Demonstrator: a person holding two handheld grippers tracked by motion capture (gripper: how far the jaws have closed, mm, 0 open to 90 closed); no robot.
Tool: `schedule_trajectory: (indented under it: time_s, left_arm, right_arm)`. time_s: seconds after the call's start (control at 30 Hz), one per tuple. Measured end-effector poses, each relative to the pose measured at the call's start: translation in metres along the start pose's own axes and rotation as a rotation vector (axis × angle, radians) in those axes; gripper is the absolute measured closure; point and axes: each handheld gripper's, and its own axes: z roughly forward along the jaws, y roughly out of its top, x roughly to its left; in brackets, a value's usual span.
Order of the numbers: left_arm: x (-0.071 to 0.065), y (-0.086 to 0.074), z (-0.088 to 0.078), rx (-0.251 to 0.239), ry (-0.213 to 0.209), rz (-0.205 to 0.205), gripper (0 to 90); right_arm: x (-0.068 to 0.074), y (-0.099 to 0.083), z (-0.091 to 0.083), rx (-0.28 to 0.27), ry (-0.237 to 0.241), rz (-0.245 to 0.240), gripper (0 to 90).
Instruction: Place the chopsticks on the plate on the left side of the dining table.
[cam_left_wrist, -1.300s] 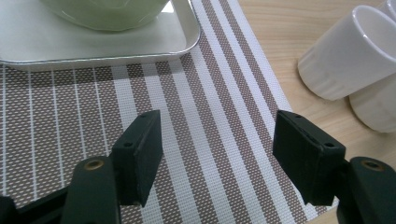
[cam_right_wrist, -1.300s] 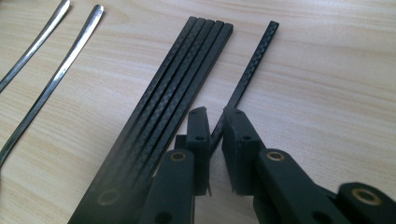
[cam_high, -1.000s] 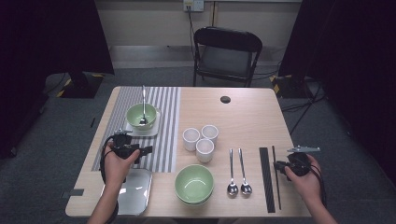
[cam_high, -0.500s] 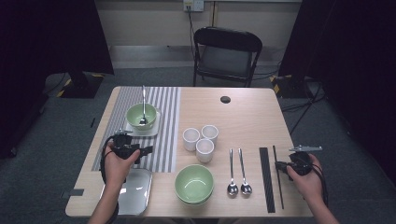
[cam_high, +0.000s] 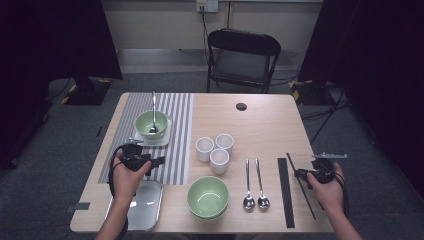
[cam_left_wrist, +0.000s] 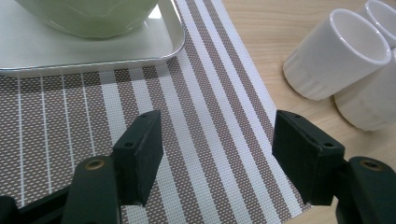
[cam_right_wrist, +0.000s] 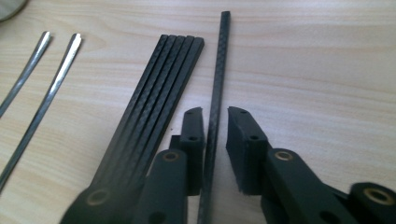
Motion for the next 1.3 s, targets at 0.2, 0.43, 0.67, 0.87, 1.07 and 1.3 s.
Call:
schedule_trajectory:
  time_s: [0.2, 0.43, 0.67, 0.87, 1.07, 1.3]
  left_arm:
    - [-0.002, -0.001, -0.001, 0.001, -0.001, -0.001, 33.8]
    - [-0.001, -0.002, 0.000, 0.005, -0.004, -0.008, 33.8]
    - [-0.001, -0.003, -0.003, 0.002, -0.004, -0.003, 33.8]
    - [-0.001, -0.001, -0.007, -0.017, -0.011, -0.011, 34.0]
    - [0.000, 0.000, -0.008, -0.018, -0.020, -0.003, 33.9]
    - [0.000, 0.000, -0.009, -0.026, -0.024, -0.016, 33.8]
  right_arm:
    - [0.005, 0.003, 0.003, 0.005, -0.071, -0.006, 84.5]
    - [0.006, 0.005, 0.009, -0.039, -0.077, 0.009, 85.0]
    - [0.014, 0.012, 0.010, 0.019, -0.135, -0.034, 85.8]
    - [0.021, 0.016, 0.012, 0.049, -0.182, -0.057, 86.7]
    - [0.023, 0.017, 0.013, 0.052, -0.201, -0.067, 86.9]
    - [0.020, 0.016, 0.012, 0.039, -0.188, -0.078, 87.0]
